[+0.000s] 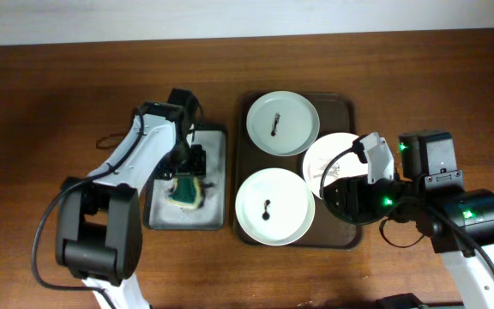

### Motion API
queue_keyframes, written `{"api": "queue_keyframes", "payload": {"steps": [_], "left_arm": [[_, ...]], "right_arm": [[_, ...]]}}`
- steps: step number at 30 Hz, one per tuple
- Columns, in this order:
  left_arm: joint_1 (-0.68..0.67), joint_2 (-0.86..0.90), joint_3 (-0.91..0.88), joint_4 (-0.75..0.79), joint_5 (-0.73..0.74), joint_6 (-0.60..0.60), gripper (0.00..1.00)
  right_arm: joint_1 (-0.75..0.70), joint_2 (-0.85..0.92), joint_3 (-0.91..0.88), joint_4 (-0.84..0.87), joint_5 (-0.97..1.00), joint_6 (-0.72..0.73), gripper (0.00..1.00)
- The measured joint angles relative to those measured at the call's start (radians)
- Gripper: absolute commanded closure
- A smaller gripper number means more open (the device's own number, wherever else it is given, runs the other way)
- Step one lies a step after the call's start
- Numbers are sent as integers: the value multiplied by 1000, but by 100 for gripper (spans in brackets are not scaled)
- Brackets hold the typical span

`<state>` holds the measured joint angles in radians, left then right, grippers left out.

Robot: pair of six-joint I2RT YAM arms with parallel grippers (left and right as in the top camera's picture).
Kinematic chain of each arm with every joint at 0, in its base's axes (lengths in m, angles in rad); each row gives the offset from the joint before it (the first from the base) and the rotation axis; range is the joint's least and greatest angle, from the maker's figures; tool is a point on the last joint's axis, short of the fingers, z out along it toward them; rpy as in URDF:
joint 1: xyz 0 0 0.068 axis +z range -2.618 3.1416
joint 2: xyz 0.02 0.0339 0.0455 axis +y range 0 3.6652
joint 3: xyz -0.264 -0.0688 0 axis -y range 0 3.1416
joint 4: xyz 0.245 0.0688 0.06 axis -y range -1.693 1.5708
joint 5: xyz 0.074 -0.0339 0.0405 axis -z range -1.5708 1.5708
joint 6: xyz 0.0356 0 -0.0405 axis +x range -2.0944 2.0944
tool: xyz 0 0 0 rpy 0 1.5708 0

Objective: Clean dirty plates on tray and stack at the side

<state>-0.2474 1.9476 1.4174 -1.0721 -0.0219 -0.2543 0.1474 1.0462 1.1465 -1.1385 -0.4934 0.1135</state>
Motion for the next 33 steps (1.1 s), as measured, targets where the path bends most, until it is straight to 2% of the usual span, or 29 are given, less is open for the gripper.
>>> {"api": "queue_keyframes", "payload": {"steps": [1, 2, 3, 5, 8, 9, 10, 11, 12, 13, 14, 15, 18, 20, 21, 22, 23, 25, 26, 27, 28, 29, 33], "left_arm": [[0, -5, -2, 26, -16, 0, 34], [0, -9, -15, 91, -28, 0, 46], [0, -9, -44, 165, -40, 1, 69], [0, -9, -116, 268, -42, -1, 100], [0, -14, -151, 308, -38, 3, 100], [0, -14, -151, 309, -38, 3, 94], [0, -14, -145, 293, -37, 3, 63], [0, -14, -128, 256, -32, 5, 42], [0, -14, -100, 192, -26, 3, 29], [-1, -14, -51, 111, -18, 5, 28], [-1, -14, 14, 40, -12, 5, 30], [-1, -19, 81, -34, -11, 4, 32], [-1, -34, 100, -90, 5, 5, 49], [-1, -39, 16, 0, 13, 1, 54], [-1, -40, -51, 69, 15, 0, 66], [-1, -40, -108, 120, 18, -3, 84], [-1, -40, -146, 153, 20, -11, 100], [-1, -42, -201, 206, 31, -11, 100], [-1, -43, -201, 208, 34, -12, 100], [-1, -44, -195, 191, 37, -12, 100], [-1, -42, -176, 145, 42, -12, 100], [-1, -41, -138, 57, 51, -10, 100], [-5, -68, 90, -122, 114, 8, 100]], "right_arm": [[0, 0, 0, 1, 0, 0, 39], [0, 0, 0, 2, 0, 0, 39], [0, 0, 0, 0, 0, 0, 39], [0, 0, 0, 2, 0, 0, 39], [0, 0, 0, 1, 0, -1, 39], [0, 0, 0, 1, 0, -1, 39], [0, 0, 0, 0, 0, 0, 39], [0, 0, 0, -1, 0, -1, 39], [0, 0, 0, -3, 0, 0, 38], [0, 0, 0, -2, 0, -1, 19], [0, 0, 0, -3, 0, 0, 1], [0, 0, 0, -3, 0, 2, 1], [0, 0, 0, -5, 0, 3, 1], [0, 1, 1, -23, 0, 3, 1], [0, 2, 2, -43, 0, 3, 1], [0, 6, 3, -68, 0, 3, 0], [0, 16, 3, -91, 0, 8, 9], [0, 55, -13, -110, 4, 44, 10], [0, 82, -47, -100, 24, 79, 16], [0, 102, -77, -73, 42, 98, 27], [0, 136, -121, -28, 60, 118, 42], [0, 170, -162, 39, 74, 129, 50], [0, 282, -239, 231, 59, 116, 53]]}}
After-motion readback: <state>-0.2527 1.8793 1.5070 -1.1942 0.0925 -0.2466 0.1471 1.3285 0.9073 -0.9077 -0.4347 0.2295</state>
